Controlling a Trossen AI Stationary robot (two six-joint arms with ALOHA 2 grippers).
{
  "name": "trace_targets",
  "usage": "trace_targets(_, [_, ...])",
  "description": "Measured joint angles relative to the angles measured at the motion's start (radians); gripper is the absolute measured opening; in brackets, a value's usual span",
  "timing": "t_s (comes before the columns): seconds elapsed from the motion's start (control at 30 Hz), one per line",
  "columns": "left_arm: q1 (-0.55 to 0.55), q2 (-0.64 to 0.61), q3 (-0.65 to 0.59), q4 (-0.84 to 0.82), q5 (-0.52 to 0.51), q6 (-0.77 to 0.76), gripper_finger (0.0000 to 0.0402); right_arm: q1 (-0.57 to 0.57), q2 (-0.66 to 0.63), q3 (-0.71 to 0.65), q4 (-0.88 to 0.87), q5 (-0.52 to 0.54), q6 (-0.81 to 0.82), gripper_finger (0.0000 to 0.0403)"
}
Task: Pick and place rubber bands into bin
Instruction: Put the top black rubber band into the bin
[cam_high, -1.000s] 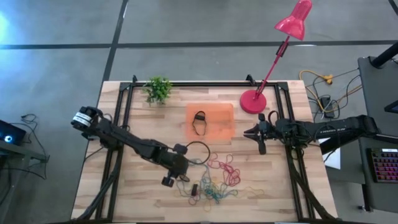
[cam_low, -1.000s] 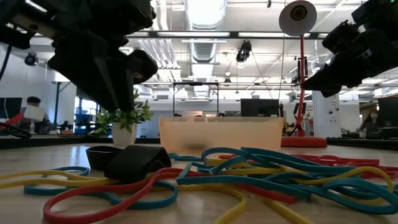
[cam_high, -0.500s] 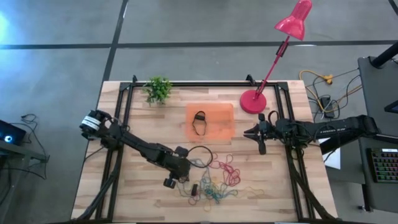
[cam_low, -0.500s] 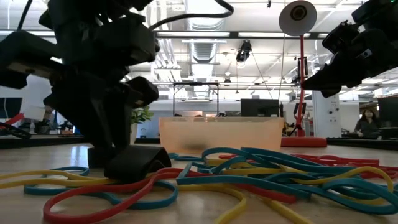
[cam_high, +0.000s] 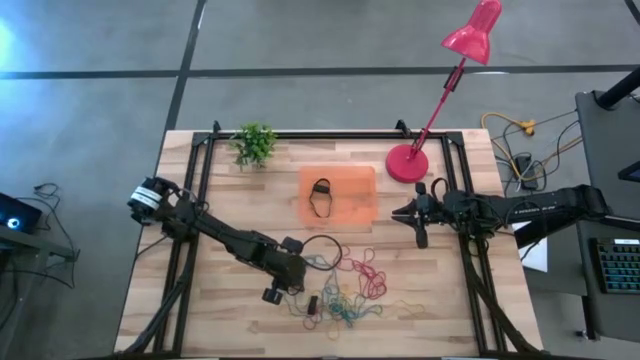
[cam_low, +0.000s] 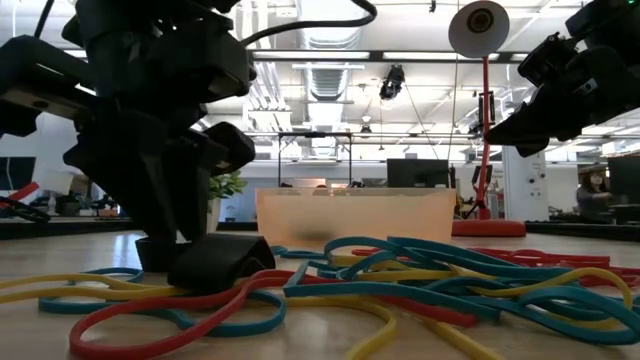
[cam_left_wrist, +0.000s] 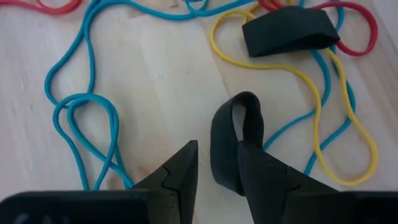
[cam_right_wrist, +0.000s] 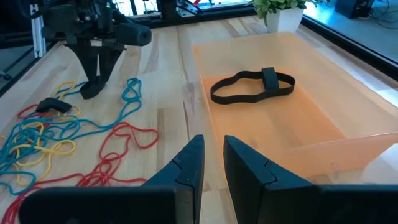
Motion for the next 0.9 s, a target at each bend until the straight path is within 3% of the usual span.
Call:
trace_targets(0.6, [0.0, -0.056, -0.001, -0.004, 0.002, 0.0, 0.0098, 0.0, 0.0, 0.0, 0.001, 0.0, 0.0, 0.0052])
trace_targets(0.9, [0.0, -0.023, -0.013, -0.003, 0.002, 0.0, 0.0098, 0.0, 0.0, 0.0, 0.006, 0.0, 0.003, 0.0052])
